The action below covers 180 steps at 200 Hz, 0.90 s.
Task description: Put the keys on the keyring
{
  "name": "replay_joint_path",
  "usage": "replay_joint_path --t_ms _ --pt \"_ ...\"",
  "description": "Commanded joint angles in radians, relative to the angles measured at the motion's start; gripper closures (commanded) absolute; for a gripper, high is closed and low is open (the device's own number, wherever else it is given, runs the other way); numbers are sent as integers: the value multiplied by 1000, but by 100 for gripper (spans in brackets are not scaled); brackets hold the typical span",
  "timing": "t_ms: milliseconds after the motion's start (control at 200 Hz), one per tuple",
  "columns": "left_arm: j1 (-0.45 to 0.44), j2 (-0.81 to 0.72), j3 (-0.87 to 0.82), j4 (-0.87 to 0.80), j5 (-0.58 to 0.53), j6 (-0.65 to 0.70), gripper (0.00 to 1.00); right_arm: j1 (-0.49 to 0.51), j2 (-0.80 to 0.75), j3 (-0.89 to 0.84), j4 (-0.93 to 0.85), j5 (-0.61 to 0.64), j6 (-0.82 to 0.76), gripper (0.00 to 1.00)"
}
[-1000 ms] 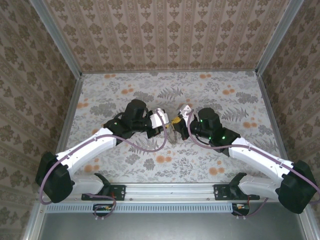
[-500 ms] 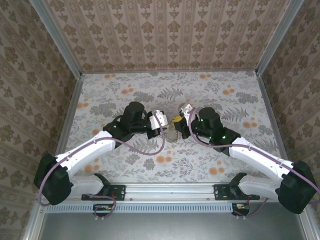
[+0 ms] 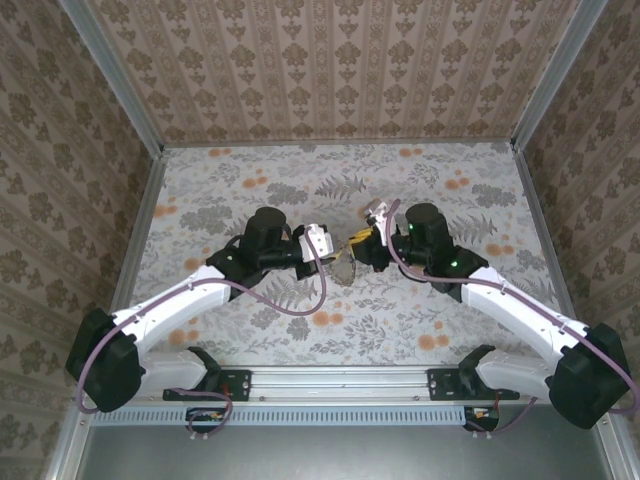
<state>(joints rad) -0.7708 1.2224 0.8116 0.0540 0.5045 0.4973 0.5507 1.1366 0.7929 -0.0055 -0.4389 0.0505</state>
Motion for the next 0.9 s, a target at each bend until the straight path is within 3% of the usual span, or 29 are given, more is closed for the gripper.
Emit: replay_joint_path --t_ms 0,285,470,895 --pt "6 -29 -6 80 71 -14 100 -6 -1 47 -86 -48 -61 78" --pt "24 -30 -9 109 163 -32 100 -13 -85 97 -243 55 -349 71" --pt "37 -27 1 114 233 -40 100 -14 -141 106 -328 -51 -599 67" --pt "39 2 17 150 345 -50 100 -11 -125 170 -386 -98 -716 76"
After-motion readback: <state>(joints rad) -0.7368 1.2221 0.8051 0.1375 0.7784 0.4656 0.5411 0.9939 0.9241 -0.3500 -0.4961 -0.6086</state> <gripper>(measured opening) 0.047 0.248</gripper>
